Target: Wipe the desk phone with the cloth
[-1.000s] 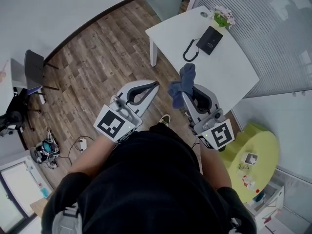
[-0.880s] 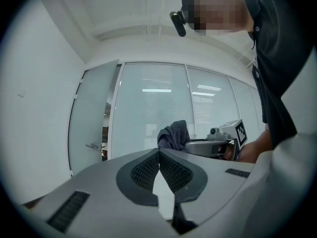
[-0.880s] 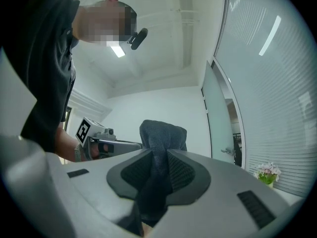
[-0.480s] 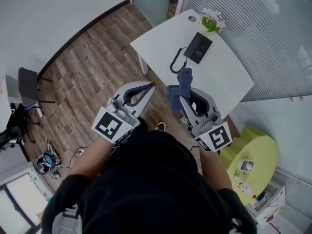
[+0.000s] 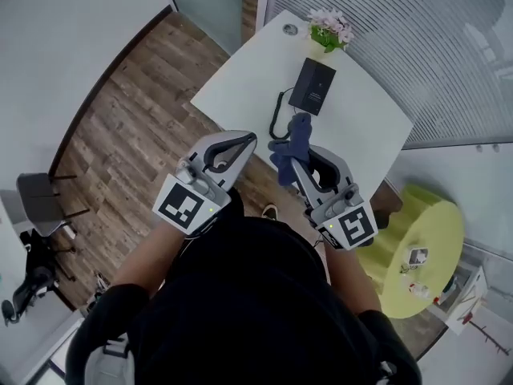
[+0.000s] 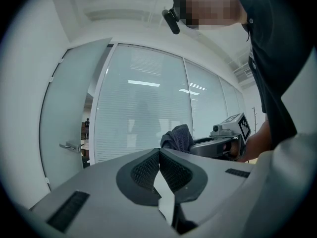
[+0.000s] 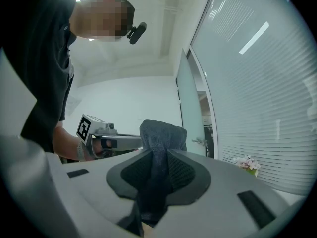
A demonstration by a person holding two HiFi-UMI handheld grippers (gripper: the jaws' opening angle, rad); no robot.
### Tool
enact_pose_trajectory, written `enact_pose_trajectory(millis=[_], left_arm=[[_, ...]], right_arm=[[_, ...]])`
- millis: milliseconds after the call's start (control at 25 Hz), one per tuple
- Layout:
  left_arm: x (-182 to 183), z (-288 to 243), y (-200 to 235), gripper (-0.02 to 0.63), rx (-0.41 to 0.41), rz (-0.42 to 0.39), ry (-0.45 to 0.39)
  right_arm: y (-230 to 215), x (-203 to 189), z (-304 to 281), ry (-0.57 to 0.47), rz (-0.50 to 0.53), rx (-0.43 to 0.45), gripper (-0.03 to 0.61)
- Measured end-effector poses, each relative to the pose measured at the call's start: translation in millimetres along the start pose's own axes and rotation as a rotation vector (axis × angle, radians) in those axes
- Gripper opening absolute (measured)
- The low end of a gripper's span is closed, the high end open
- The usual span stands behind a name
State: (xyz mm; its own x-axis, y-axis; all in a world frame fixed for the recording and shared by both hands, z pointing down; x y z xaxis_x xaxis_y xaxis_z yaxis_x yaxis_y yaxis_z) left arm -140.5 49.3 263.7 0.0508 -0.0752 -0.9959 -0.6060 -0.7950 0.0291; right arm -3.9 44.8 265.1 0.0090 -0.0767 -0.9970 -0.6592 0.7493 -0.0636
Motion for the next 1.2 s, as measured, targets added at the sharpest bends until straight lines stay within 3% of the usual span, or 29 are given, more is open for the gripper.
enact_pose_trajectory(millis=[280,600,880,1000,1200], left_arm=[[3.5,-26.6,69.0,0.011,-0.162,0.004,-0.014],[-18.6,-68.0,107.2,0.011,-0.302,0.016,-0.001],[-43.1,-124.6,126.6,0.011,-0.343,0.078,0.011],[-52.8,-152.8,136.2,0.011,-0.33,0.044,0.052],[-75.2,-187.2,151.1,0.011,-0.296,0.067,0.088]], right_arm=[[-22.5,0.9,-55.3,0.011,-0.027,-0.199,0.097],[-64.6,-20.9,-74.7,0.065,-0.046,-0.489,0.097],[-123.1,-47.6,-79.6,0.123,-0.035,-0.606,0.097],[-153.5,-58.8,-83.6,0.143,-0.042,-0.623,0.097],[-195.1,-77.7,-93.3,0.187,-0.031,-0.623,0.097]])
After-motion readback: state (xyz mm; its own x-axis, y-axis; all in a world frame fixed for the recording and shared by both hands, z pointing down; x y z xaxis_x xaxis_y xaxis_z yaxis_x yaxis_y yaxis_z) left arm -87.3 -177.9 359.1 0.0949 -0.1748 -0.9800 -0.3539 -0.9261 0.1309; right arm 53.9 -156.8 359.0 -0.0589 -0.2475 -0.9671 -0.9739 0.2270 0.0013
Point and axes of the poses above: the fingertips, and each gripper's own axes: z backward along the fingers, y to its left, x out of its top, the point moved 4 cm from there along z, backward along the fingers, and after that the axes turned 11 degrees about -x, right-handed, at the moved point
